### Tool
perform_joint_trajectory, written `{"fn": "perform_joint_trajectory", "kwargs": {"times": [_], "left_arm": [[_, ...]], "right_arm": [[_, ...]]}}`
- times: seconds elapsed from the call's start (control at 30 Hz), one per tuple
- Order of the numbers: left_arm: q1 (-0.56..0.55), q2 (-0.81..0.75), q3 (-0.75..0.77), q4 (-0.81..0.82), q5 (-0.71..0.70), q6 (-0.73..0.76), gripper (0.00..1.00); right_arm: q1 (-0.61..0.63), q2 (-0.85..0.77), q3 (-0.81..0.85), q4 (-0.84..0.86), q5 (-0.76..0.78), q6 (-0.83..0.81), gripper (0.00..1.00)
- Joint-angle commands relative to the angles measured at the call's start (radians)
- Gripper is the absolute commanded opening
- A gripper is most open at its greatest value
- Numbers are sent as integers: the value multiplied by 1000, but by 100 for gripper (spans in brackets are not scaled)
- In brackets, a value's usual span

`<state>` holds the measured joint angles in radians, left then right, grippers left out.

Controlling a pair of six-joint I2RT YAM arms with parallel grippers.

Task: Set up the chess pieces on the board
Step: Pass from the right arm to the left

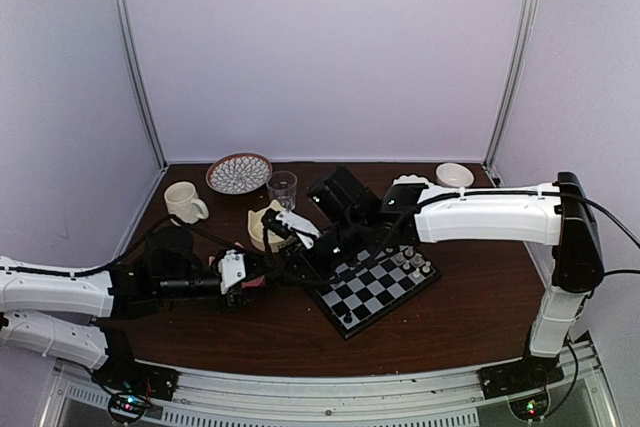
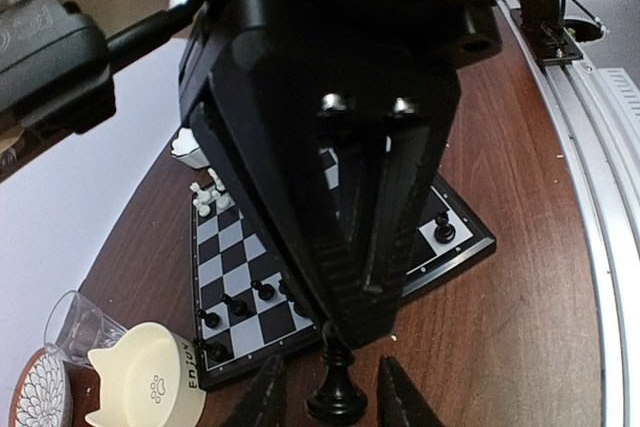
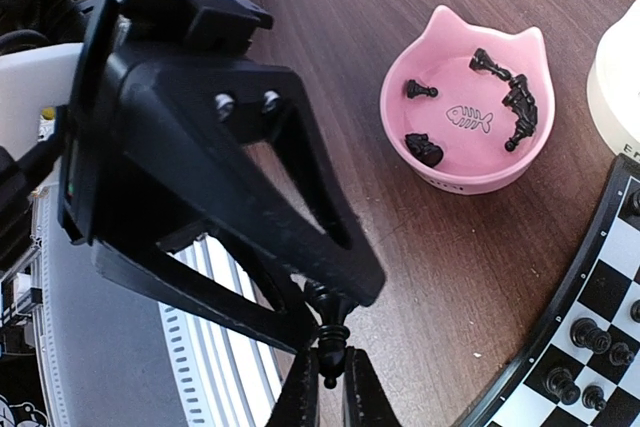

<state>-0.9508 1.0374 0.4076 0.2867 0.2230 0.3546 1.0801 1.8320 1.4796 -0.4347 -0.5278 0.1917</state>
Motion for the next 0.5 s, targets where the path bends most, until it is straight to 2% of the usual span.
{"fn": "perform_joint_trajectory", "kwargs": {"times": [0.0, 0.17, 0.33, 0.47], "left_arm": [[-3, -13, 13, 21, 6, 7, 30], [-3, -9, 17, 13, 6, 7, 22], [-3, 2, 21, 9, 6, 7, 31], [-3, 8, 26, 3, 4, 7, 30]], "right_arm": [[-8, -26, -19, 21, 17, 12, 0], [-9, -27, -19, 26, 12, 14, 0], [-9, -31, -21, 30, 12, 15, 0], [-11, -33, -25, 34, 12, 16, 0]]}}
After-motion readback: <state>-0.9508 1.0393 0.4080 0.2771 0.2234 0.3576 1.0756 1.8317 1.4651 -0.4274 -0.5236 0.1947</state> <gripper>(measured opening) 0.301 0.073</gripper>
